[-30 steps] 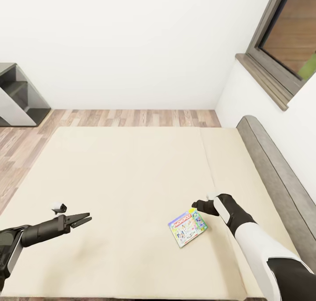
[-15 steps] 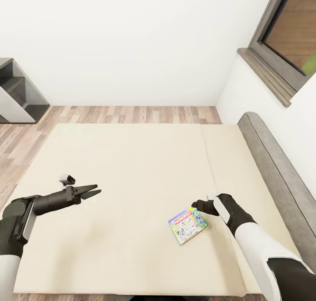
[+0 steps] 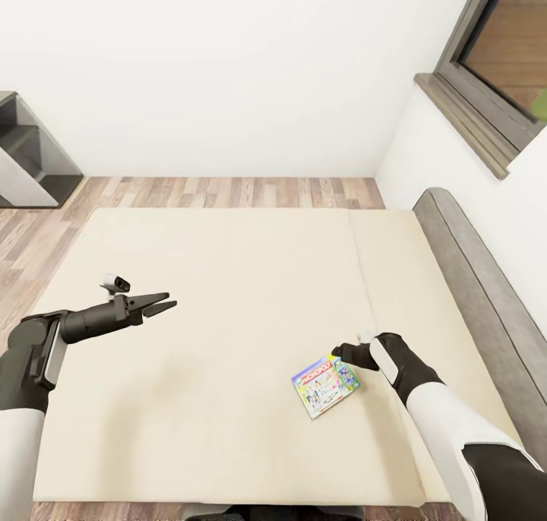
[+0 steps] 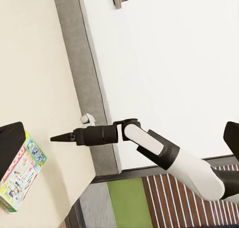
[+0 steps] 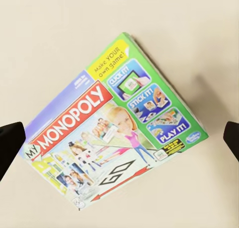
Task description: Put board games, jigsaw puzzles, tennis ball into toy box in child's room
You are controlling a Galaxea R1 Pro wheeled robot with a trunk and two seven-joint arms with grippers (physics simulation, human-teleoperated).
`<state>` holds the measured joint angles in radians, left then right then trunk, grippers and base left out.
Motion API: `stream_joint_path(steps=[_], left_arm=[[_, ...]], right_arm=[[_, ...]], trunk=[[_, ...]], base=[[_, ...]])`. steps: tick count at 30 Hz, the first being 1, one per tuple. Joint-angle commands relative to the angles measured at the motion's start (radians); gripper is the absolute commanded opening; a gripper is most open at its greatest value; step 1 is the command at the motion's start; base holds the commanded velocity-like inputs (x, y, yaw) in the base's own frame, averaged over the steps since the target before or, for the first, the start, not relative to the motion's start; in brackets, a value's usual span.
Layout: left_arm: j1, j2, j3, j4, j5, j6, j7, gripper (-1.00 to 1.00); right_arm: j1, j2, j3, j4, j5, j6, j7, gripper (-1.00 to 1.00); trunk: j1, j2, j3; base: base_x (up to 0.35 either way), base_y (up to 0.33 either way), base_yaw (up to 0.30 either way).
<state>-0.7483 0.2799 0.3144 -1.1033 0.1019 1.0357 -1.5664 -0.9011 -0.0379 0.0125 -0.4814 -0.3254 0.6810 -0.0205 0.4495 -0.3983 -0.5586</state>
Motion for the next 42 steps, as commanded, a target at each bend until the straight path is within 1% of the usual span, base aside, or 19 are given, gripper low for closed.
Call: stream_joint_path(steps=[1, 21, 33, 42], left_arm=[[-0.001, 0.0, 0.0, 0.0, -0.001, 0.01, -0.004, 1.0], [0.001, -0.001, 0.002, 0.0, 0.0, 0.008, -0.004, 1.0], [0.003, 0.001, 0.005, -0.002, 0.002, 0.007, -0.004, 1.0], [0.004, 0.001, 0.003, -0.001, 0.001, 0.007, -0.004, 1.0]], right_arm=[[-0.001, -0.001, 0.001, -0.002, -0.004, 0.005, -0.002, 1.0], [-0.006, -0.008, 0.0, -0.01, -0.003, 0.005, -0.002, 1.0], [-0.041, -0.006, 0.0, -0.009, -0.003, 0.006, -0.002, 1.0], [-0.045, -0.005, 0.0, -0.01, -0.003, 0.006, -0.003, 1.0]], trunk=[[0.0, -0.002, -0.003], [0.0, -0.002, -0.036], [0.0, -0.002, -0.056], [0.0, -0.002, -0.07]], base=[[0.0, 0.0, 0.0], [0.0, 0.0, 0.0], [0.0, 0.0, 0.0], [0.0, 0.0, 0.0]])
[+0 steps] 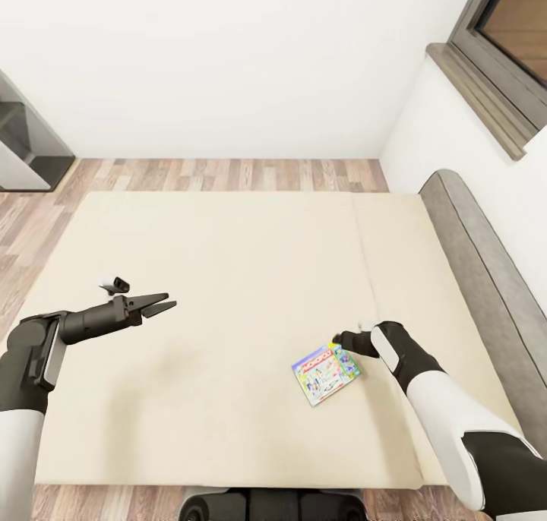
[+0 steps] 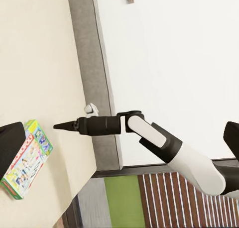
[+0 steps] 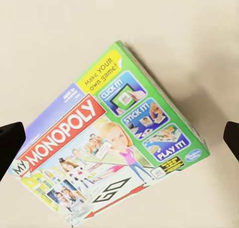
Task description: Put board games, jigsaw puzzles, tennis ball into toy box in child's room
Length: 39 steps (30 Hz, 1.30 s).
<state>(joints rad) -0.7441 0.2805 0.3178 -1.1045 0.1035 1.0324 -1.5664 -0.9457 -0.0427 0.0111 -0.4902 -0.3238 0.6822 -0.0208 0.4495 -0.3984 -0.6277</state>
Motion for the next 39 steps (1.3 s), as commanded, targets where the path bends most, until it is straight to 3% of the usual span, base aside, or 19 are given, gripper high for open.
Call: stream_joint_path(steps=[1, 39], left_arm=[[0.0, 0.0, 0.0, 0.0, -0.001, 0.011, -0.004, 1.0], [0.002, 0.0, 0.0, 0.0, -0.004, 0.009, -0.004, 1.0]], right_arm=[[0.0, 0.0, 0.001, -0.001, -0.004, 0.005, -0.002, 1.0], [-0.001, -0.002, 0.004, 0.002, -0.003, 0.003, -0.002, 1.0]], trunk=[[0.0, -0.002, -0.003], [0.0, -0.002, -0.065]], base=[[0.0, 0.0, 0.0], [0.0, 0.0, 0.0]])
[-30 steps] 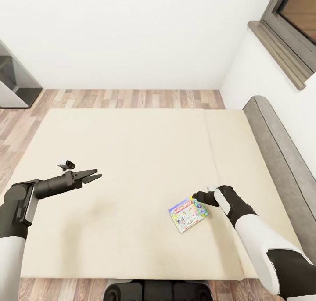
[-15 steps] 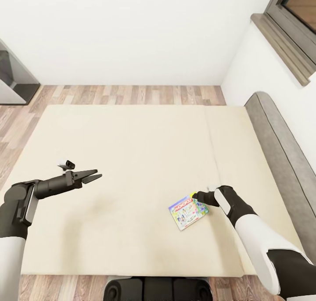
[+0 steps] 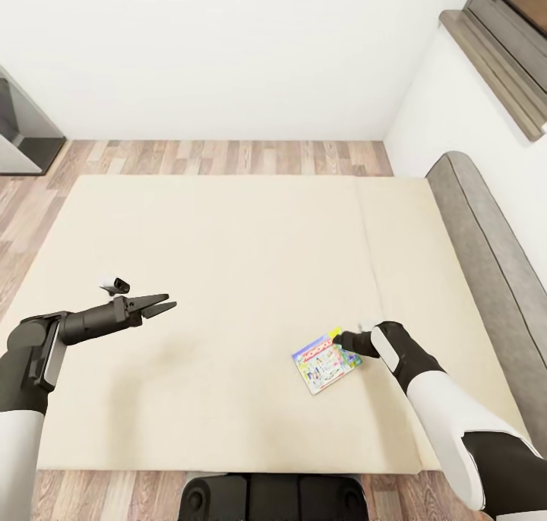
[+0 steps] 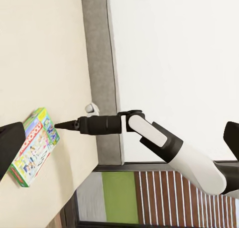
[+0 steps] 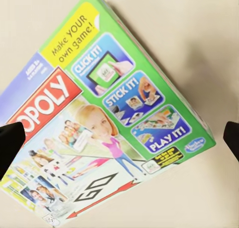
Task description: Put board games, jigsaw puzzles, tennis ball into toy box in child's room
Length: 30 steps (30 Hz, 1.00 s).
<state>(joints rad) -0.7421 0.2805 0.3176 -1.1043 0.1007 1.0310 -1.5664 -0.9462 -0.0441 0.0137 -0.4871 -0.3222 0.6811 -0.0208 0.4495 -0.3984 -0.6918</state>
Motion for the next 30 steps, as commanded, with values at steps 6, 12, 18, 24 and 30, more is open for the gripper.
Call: stream_joint_path(steps=[6, 12, 18, 24, 30], left_arm=[[0.0, 0.0, 0.0, 0.0, -0.001, 0.011, -0.004, 1.0], [0.0, 0.0, 0.0, 0.0, -0.001, 0.011, -0.004, 1.0], [0.0, 0.0, 0.0, 0.0, -0.001, 0.011, -0.004, 1.0], [0.0, 0.0, 0.0, 0.0, -0.001, 0.011, -0.004, 1.0], [0.0, 0.0, -0.001, 0.0, -0.001, 0.011, -0.004, 1.0]], right_arm=[[0.0, 0.0, 0.001, -0.001, -0.005, 0.005, -0.002, 1.0], [0.0, 0.0, 0.0, -0.001, -0.005, 0.005, -0.002, 1.0], [0.0, -0.001, 0.001, -0.002, -0.005, 0.004, -0.002, 1.0], [0.0, -0.001, 0.002, -0.001, -0.005, 0.003, -0.002, 1.0], [0.0, -0.002, 0.002, -0.001, -0.005, 0.003, -0.002, 1.0]], trunk=[[0.0, -0.002, -0.011], [0.0, -0.002, -0.021], [0.0, -0.002, -0.031], [0.0, -0.002, -0.041], [0.0, -0.002, -0.05]], base=[[0.0, 0.0, 0.0], [0.0, 0.0, 0.0], [0.0, 0.0, 0.0], [0.0, 0.0, 0.0], [0.0, 0.0, 0.0]])
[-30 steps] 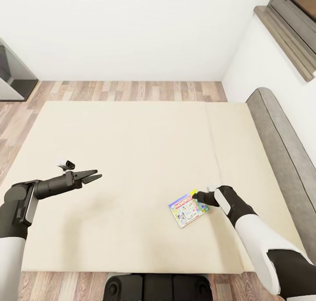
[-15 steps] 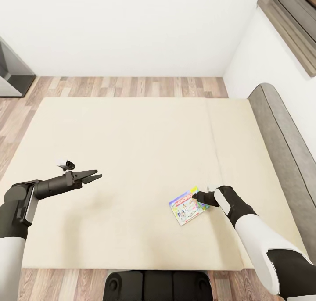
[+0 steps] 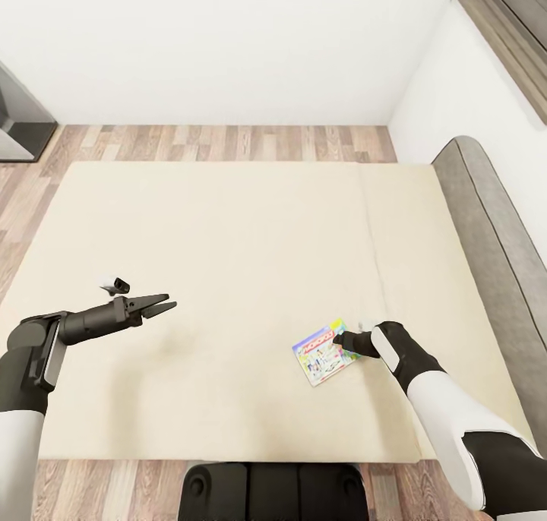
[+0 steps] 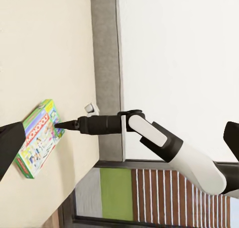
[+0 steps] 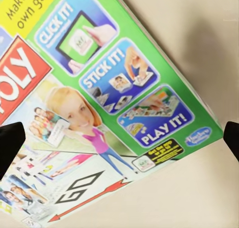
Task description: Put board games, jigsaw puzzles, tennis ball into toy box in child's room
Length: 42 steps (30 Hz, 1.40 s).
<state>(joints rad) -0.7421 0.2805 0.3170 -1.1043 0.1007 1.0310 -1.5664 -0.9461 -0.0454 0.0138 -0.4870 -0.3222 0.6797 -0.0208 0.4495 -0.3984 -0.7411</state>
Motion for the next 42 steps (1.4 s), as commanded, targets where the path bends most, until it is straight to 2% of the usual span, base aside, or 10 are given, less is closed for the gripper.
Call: stream_joint_path(steps=[1, 20, 42], left_arm=[[0.0, 0.0, 0.0, 0.0, -0.001, 0.011, -0.004, 1.0], [0.0, 0.0, -0.001, 0.0, -0.001, 0.011, -0.004, 1.0], [0.0, 0.0, -0.001, 0.0, -0.001, 0.011, -0.004, 1.0]], right_arm=[[0.0, 0.0, 0.001, -0.001, -0.005, 0.005, -0.002, 1.0], [0.001, -0.008, 0.001, 0.0, -0.005, 0.003, -0.002, 1.0], [0.004, -0.014, 0.003, 0.002, -0.003, -0.004, -0.002, 1.0]], trunk=[[0.0, -0.002, -0.003], [0.0, -0.002, -0.033], [0.0, -0.002, -0.036]], base=[[0.0, 0.0, 0.0], [0.0, 0.0, 0.0], [0.0, 0.0, 0.0]])
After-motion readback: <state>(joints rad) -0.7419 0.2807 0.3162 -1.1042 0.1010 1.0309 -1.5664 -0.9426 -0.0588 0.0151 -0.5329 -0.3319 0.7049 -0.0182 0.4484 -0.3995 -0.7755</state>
